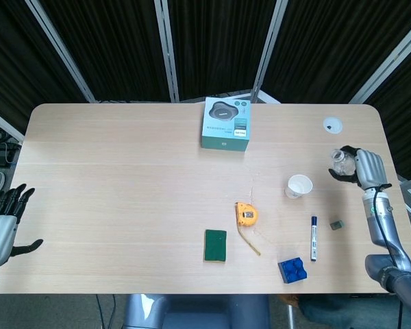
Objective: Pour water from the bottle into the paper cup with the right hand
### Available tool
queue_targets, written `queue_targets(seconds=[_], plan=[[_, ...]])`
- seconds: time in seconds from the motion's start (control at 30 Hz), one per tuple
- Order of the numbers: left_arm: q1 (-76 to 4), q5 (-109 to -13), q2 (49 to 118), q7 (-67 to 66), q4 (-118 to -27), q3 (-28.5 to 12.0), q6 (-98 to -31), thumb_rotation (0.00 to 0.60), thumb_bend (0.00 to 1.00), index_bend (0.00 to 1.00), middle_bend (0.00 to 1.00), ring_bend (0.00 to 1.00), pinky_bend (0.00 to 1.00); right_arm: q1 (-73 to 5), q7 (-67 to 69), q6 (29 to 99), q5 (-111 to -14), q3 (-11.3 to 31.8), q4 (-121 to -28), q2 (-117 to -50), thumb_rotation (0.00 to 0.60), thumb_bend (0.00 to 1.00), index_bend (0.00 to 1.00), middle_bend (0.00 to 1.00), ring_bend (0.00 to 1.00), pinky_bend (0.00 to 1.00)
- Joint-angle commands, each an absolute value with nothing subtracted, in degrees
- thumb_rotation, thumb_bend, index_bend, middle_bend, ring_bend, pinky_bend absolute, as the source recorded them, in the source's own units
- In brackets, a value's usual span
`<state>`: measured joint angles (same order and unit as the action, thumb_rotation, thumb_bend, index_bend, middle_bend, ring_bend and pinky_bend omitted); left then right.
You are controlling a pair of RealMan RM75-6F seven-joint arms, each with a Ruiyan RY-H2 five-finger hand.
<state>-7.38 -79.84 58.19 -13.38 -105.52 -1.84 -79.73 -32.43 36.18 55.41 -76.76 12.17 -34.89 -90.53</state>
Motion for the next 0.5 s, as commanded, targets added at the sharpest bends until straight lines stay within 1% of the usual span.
queue_targets(seconds=[0.03,0.2,0.3,0.5], plan=[[-7.4,-79.7,58.3,-13.5,-105.5,-1.9,-79.6,0.600,0.00,0.00,0.00,0.00,0.00,-32.4,35.1,54.7,-78.7,9.8,-29.4,-93.5,0.600,0.44,0.54,0.59,0.45,0.44],[-7.5,-79.5,58.3,-13.6,-105.5,-1.9,-79.5,0.600,0.00,0.00,0.00,0.00,0.00,-32.1,32.5,55.9,-80.9,7.6,-26.4,-94.9,0.600,0.44,0.55,0.60,0.45,0.44],[-7.6,-79.4,58.3,-13.7,-105.4,-1.8,-79.2,0.600,0.00,0.00,0.00,0.00,0.00,-32.4,28.6,56.4,-82.3,6.3,-25.7,-95.3,0.600,0.44,0.55,0.60,0.46,0.45],[-7.6,-79.2,58.3,-13.7,-105.5,-1.9,-79.5,0.600,0.00,0.00,0.00,0.00,0.00,-34.0,20.8,55.9,-82.6,6.3,-27.9,-95.4,0.600,0.45,0.55,0.60,0.46,0.45]])
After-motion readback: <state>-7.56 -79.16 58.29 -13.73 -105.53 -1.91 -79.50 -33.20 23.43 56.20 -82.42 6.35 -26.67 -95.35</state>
